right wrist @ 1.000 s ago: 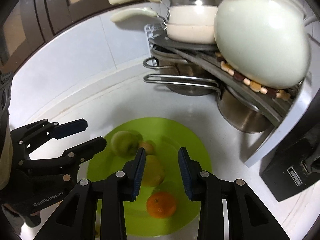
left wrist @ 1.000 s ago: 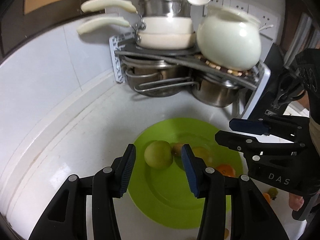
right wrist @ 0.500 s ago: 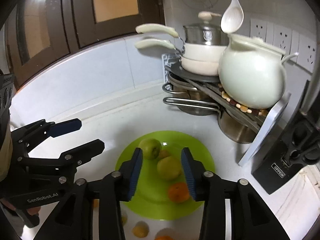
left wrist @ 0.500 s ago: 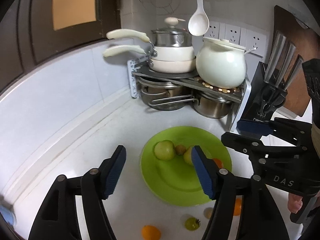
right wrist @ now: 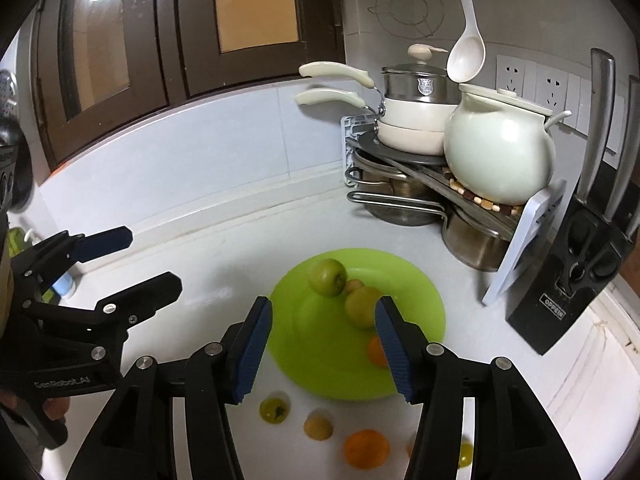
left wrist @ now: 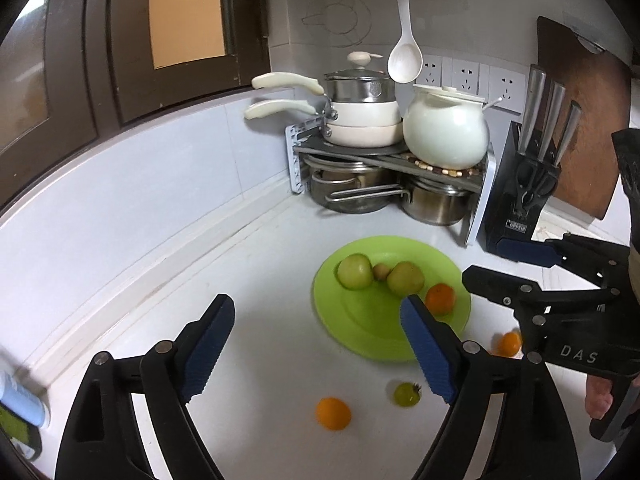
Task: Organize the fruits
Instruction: 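Withdraw both tools from the plate toward the fruit left on the counter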
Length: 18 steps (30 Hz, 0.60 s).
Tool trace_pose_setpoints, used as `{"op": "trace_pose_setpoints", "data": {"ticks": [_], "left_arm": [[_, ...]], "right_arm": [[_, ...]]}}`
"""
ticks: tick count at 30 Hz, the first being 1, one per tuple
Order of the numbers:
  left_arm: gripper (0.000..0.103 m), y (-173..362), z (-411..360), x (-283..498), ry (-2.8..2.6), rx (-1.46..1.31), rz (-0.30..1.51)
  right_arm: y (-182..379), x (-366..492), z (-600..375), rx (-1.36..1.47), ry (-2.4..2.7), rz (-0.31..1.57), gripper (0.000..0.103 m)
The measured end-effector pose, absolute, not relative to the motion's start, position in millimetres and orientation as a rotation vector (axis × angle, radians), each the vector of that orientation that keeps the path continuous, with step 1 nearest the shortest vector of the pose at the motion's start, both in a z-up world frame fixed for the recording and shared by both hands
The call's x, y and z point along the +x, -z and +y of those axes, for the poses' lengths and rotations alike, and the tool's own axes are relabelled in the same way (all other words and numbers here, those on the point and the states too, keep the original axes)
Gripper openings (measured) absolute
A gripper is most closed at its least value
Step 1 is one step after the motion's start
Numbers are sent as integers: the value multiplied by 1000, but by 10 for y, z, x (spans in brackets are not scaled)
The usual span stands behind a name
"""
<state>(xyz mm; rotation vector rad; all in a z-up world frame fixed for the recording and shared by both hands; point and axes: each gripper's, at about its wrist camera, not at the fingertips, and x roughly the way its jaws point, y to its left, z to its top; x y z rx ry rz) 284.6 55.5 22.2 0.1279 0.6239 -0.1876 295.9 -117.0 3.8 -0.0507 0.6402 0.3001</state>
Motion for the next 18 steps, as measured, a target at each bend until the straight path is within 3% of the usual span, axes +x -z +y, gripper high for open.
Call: {"op": "trace_pose_setpoints", "data": {"ticks": [18], "left_arm": [[85, 140, 764, 2456, 255, 218, 614]], "right_arm": [[229, 2502, -861, -141, -295, 634, 54]]}}
